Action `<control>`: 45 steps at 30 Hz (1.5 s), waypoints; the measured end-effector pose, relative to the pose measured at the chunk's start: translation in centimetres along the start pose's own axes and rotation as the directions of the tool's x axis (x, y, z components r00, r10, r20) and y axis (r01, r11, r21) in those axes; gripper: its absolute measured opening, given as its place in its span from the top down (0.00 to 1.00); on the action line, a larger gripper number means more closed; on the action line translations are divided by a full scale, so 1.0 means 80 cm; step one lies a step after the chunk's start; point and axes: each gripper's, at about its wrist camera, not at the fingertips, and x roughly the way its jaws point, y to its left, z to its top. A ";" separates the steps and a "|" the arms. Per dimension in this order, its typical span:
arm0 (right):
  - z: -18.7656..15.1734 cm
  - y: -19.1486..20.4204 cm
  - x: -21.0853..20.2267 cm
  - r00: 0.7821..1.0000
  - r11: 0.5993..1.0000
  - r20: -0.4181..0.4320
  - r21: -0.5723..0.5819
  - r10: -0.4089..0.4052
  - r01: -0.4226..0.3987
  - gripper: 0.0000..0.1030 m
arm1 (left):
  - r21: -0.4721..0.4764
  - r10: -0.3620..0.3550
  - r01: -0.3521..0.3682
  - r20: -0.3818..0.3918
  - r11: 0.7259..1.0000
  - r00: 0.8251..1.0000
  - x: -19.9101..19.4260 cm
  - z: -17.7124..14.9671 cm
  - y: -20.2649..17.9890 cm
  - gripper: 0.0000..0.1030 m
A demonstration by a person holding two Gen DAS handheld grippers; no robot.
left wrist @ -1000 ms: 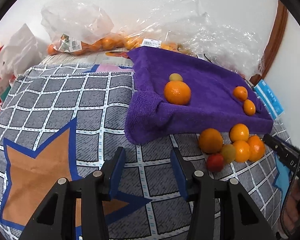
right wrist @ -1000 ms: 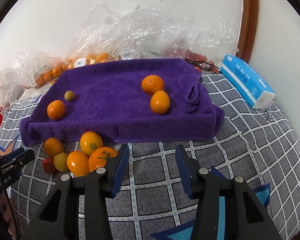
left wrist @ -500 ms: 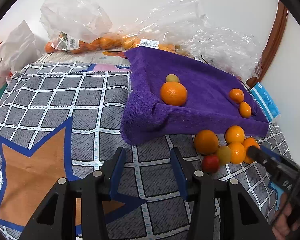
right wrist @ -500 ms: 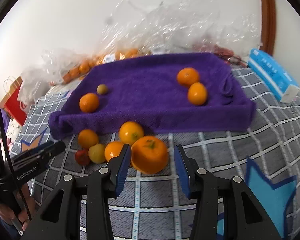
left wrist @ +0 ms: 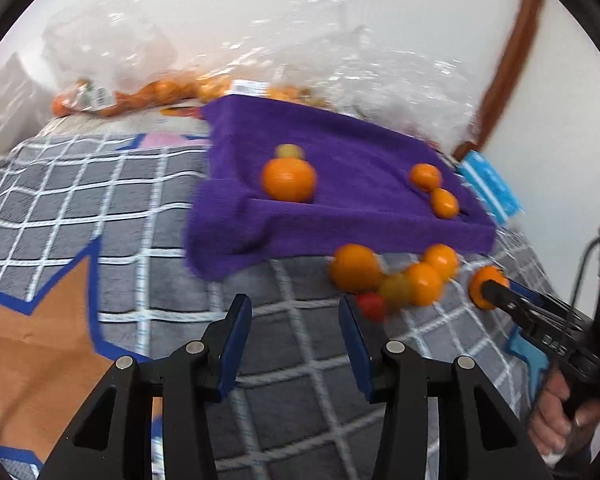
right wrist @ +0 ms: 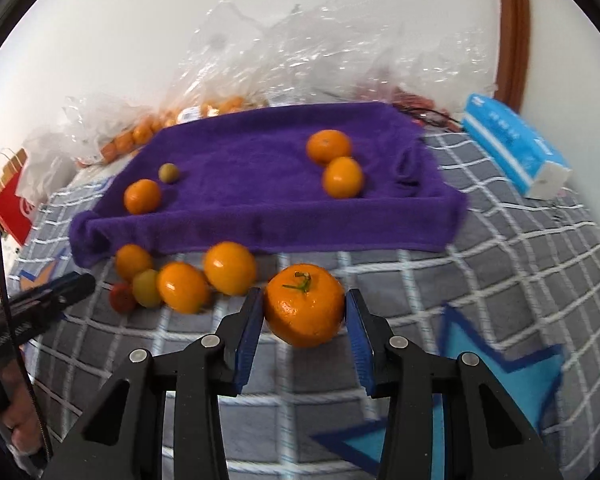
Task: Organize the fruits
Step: 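Grasp a large stemmed orange on the bed with the right tool, then grasp a small red fruit with the left tool while the right tool lifts the stemmed orange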
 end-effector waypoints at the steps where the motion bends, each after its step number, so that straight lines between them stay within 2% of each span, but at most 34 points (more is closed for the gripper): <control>1: -0.002 -0.006 0.000 1.000 1.000 -0.006 0.001 0.001 -0.001 0.60 | 0.011 -0.016 0.016 -0.014 1.000 1.000 0.000 -0.001 -0.007 0.59; 4: -0.006 -0.015 0.002 1.000 1.000 -0.002 0.012 0.020 -0.020 0.59 | 0.049 -0.071 0.073 -0.049 0.996 0.996 0.004 -0.006 -0.028 0.59; 5: -0.005 -0.017 0.003 1.000 1.000 0.001 0.015 0.024 -0.024 0.59 | 0.067 -0.067 0.070 -0.054 0.995 0.996 0.006 -0.007 -0.034 0.59; 7: -0.005 -0.013 0.005 1.000 1.000 0.008 0.004 0.021 -0.021 0.58 | 0.084 -0.030 0.035 -0.053 0.996 0.998 0.012 -0.008 -0.042 0.59; 11: -0.004 -0.006 0.008 1.000 0.999 0.028 -0.035 0.006 -0.005 0.58 | 0.096 -0.005 0.012 -0.068 0.995 0.998 0.023 -0.004 -0.048 0.59; 15: -0.003 -0.020 0.005 0.999 1.000 0.043 0.018 0.025 -0.025 0.58 | 0.175 0.060 -0.048 -0.065 0.983 0.996 0.033 -0.002 -0.064 0.66; 19: -0.004 -0.026 0.004 0.998 0.998 0.044 0.036 0.043 -0.044 0.58 | 0.185 0.066 -0.054 -0.063 0.981 0.996 0.035 0.000 -0.066 0.72; 21: -0.004 -0.024 0.004 0.998 0.999 0.044 0.031 0.037 -0.038 0.58 | 0.189 0.057 -0.044 -0.064 0.981 0.996 0.035 -0.001 -0.066 0.77; 23: -0.004 -0.024 0.003 0.998 0.999 0.045 0.030 0.039 -0.040 0.58 | 0.183 0.040 -0.027 -0.067 0.983 0.997 0.034 -0.001 -0.064 0.77; 30: -0.006 -0.033 -0.001 0.996 0.995 0.061 0.069 0.062 -0.066 0.59 | 0.109 -0.088 0.094 -0.058 0.990 0.994 0.026 0.000 -0.051 0.77; 37: -0.006 -0.033 -0.006 0.994 0.994 0.079 0.078 0.070 -0.076 0.60 | 0.076 -0.129 0.130 -0.018 0.989 0.992 0.017 0.001 -0.043 0.77; 45: -0.008 -0.024 -0.011 0.996 0.998 0.081 0.050 0.030 -0.035 0.63 | 0.075 -0.119 0.117 0.026 0.990 0.993 0.008 0.001 -0.043 0.77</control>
